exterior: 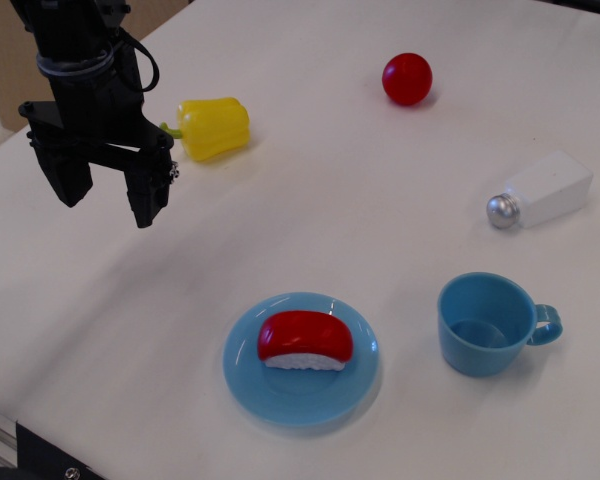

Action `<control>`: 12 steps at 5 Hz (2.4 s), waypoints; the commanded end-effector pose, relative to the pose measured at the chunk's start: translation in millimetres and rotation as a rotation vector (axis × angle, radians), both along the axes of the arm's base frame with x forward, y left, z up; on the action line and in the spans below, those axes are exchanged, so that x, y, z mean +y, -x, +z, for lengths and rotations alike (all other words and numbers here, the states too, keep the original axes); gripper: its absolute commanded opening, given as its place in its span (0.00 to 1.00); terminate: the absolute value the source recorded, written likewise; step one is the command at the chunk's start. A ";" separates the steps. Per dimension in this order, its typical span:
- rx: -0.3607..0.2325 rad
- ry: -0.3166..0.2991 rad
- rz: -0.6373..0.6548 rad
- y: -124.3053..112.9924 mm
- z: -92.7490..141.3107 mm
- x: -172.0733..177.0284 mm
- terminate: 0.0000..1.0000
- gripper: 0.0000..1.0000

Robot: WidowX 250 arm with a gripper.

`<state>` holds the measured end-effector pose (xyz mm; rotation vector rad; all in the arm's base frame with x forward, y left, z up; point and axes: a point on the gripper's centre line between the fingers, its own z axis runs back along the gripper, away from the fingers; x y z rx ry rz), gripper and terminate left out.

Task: Take sushi off plate

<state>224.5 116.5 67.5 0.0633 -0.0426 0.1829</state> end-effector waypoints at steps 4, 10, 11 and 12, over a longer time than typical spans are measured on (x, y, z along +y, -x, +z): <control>0.023 -0.005 -0.751 -0.3 18.6 -59.2 0.00 1.00; -0.003 -0.003 -1.147 25.9 -28.3 -139.2 0.00 1.00; -0.028 -0.027 -1.096 18.2 -31.7 -137.9 0.00 1.00; -0.021 -0.001 -1.086 14.4 -39.9 -141.0 0.00 1.00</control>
